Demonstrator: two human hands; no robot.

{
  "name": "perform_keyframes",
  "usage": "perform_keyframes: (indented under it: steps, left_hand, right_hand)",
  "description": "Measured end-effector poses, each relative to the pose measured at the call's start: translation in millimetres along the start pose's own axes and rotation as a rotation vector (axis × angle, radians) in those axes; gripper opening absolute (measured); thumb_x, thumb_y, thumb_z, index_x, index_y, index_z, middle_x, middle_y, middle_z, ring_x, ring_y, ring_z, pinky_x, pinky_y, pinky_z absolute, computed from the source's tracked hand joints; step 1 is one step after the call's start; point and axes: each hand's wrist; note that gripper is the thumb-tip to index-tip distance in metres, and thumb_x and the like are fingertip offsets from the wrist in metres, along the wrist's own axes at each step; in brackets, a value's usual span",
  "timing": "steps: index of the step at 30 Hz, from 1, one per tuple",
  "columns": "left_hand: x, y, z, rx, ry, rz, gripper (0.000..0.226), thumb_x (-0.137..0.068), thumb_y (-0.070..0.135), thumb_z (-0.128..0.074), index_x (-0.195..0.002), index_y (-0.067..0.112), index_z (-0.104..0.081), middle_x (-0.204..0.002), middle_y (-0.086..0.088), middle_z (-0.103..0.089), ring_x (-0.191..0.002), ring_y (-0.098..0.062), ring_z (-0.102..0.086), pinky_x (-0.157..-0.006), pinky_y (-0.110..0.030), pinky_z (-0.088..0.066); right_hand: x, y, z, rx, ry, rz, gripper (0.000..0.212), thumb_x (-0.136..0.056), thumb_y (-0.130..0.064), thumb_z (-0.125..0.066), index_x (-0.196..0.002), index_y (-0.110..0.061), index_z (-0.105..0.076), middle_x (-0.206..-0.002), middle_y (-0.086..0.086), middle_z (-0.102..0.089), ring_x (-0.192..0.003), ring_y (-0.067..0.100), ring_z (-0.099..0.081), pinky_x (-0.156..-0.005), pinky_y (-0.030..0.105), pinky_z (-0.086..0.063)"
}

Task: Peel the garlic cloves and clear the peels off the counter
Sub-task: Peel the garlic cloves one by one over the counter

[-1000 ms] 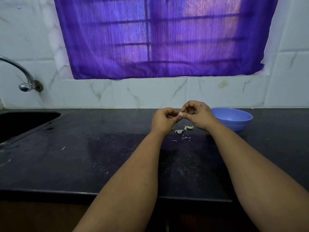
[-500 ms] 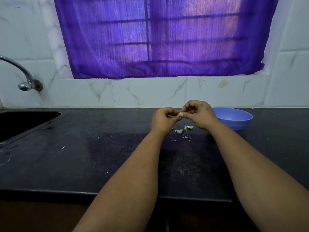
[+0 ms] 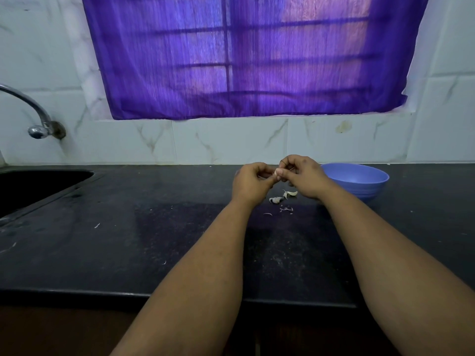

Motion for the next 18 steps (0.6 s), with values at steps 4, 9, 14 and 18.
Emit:
perform_keyframes:
  steps: [4,9,14,18]
  left_hand:
    - [1.7,1.2,-0.9,0.001,0.007,-0.007,0.019,-0.083,0.024,-0.074,-0.100,0.018,-0.067,-0.071,0.003,-0.070,-0.067,-0.010,-0.069,-0.069,-0.030,-0.057]
    - [1.8,0.6,0.1,-0.015,-0.007,-0.014,0.015,-0.087,0.022,-0.070,-0.101,0.018,-0.068,-0.068,0.005,-0.067,-0.062,-0.005,-0.067,-0.060,-0.022,-0.051]
    - [1.3,1.7,1.4,0.048,0.038,0.048,0.019,-0.082,0.025,-0.076,-0.095,0.015,-0.065,-0.074,0.000,-0.069,-0.066,-0.012,-0.069,-0.058,-0.028,-0.057]
    - [0.6,1.8,2.2,0.099,0.046,0.069,0.018,-0.079,0.011,-0.077,-0.092,0.012,-0.064,-0.078,-0.004,-0.068,-0.067,-0.014,-0.067,-0.063,-0.028,-0.057]
  right_hand:
    - [1.8,-3.5,-1.5,0.027,-0.006,-0.010,0.009,-0.093,-0.017,-0.061,-0.085,-0.015,-0.059,-0.074,-0.010,-0.065,-0.069,0.003,-0.058,-0.067,0.015,-0.046]
    - [4.7,-7.4,-1.9,0.053,0.002,-0.016,0.006,-0.094,-0.018,-0.061,-0.092,-0.012,-0.061,-0.074,-0.012,-0.061,-0.065,0.001,-0.054,-0.062,0.013,-0.042]
    - [3.5,-5.3,-0.7,0.012,0.033,-0.053,0.010,-0.092,-0.018,-0.063,-0.083,-0.018,-0.059,-0.072,-0.012,-0.063,-0.070,0.007,-0.058,-0.077,0.030,-0.052]
    - [1.3,-1.0,3.4,-0.022,0.108,-0.107,0.014,-0.084,-0.019,-0.072,-0.075,-0.023,-0.062,-0.074,-0.004,-0.067,-0.073,0.014,-0.061,-0.082,0.037,-0.055]
Point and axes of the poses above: each hand's wrist, its own x-axis away from the middle knuckle, its own z-axis out of the back of the hand, y = z × x
